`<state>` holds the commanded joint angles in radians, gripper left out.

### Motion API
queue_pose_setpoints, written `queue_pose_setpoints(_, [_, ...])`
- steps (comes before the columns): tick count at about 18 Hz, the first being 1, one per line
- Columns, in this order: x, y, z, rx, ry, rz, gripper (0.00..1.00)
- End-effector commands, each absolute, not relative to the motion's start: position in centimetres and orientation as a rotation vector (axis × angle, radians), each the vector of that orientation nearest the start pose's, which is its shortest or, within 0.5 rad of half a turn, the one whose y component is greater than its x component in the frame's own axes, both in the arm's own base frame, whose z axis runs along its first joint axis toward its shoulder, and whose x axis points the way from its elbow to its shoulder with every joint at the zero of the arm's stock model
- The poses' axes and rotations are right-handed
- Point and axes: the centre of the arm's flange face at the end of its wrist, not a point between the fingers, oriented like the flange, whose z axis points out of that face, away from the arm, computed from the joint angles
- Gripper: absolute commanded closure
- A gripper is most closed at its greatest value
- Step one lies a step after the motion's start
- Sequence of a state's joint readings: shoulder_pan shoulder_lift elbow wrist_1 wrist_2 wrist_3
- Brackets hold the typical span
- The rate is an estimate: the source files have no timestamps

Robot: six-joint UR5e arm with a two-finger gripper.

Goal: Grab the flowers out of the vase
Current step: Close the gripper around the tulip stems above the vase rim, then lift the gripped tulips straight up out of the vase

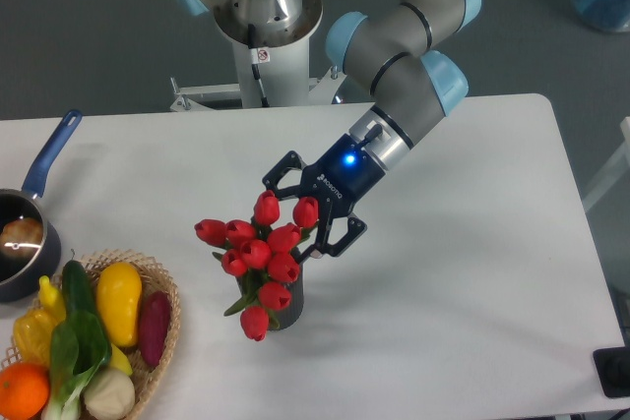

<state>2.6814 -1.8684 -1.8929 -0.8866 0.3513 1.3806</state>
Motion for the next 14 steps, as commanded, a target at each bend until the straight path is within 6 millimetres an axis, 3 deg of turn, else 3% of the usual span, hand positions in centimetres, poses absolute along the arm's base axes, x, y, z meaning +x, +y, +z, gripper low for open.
queue_pose_setpoints(14, [-38.2,44.3,36.0,-1.822,0.31,-0.352,1.0])
